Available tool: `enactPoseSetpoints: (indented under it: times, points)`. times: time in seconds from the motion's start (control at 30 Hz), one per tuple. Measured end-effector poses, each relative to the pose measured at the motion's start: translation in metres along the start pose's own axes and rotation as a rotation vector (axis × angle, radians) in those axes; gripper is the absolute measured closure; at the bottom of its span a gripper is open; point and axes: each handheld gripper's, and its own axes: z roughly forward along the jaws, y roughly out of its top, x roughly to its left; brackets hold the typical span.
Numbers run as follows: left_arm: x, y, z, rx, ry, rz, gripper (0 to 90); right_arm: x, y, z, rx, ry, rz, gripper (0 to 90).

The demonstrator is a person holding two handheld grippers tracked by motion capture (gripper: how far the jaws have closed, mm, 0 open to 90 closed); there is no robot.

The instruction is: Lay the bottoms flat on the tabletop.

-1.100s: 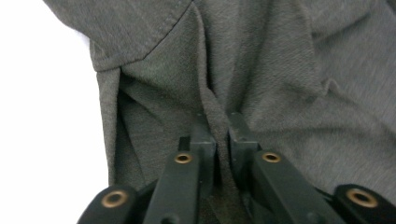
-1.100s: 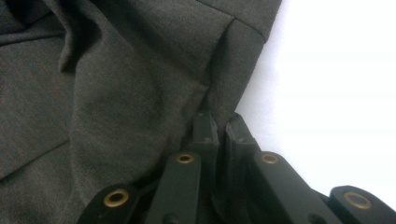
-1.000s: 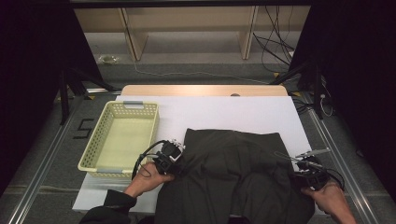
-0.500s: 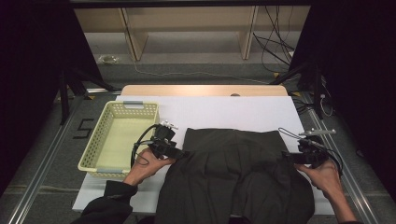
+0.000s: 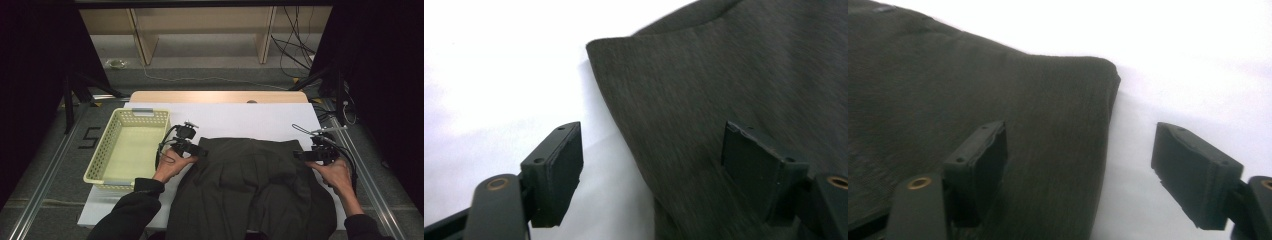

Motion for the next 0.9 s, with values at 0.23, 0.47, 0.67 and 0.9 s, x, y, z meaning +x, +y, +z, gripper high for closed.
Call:
enactPoseSetpoints:
  times: [0.23,0.47,0.67,0.9]
  points:
    - [0.009,0.002,0.013,0.019,-0.014,-0.032,34.8,-0.005,0.005,0.013,0.039,-0.001,0.020,34.3]
    - [0.005,0.000,0.022,0.042,-0.054,-0.023,50.6,-0.002,0.006,0.028,0.118,0.011,0.007,42.0]
    - [0.001,0.001,0.024,0.035,-0.075,-0.001,77.5,-0.001,0.006,0.035,0.150,-0.006,-0.002,55.5]
    - [0.001,0.002,0.020,0.014,-0.082,0.022,87.2,-0.004,0.008,0.035,0.142,0.003,0.017,78.4]
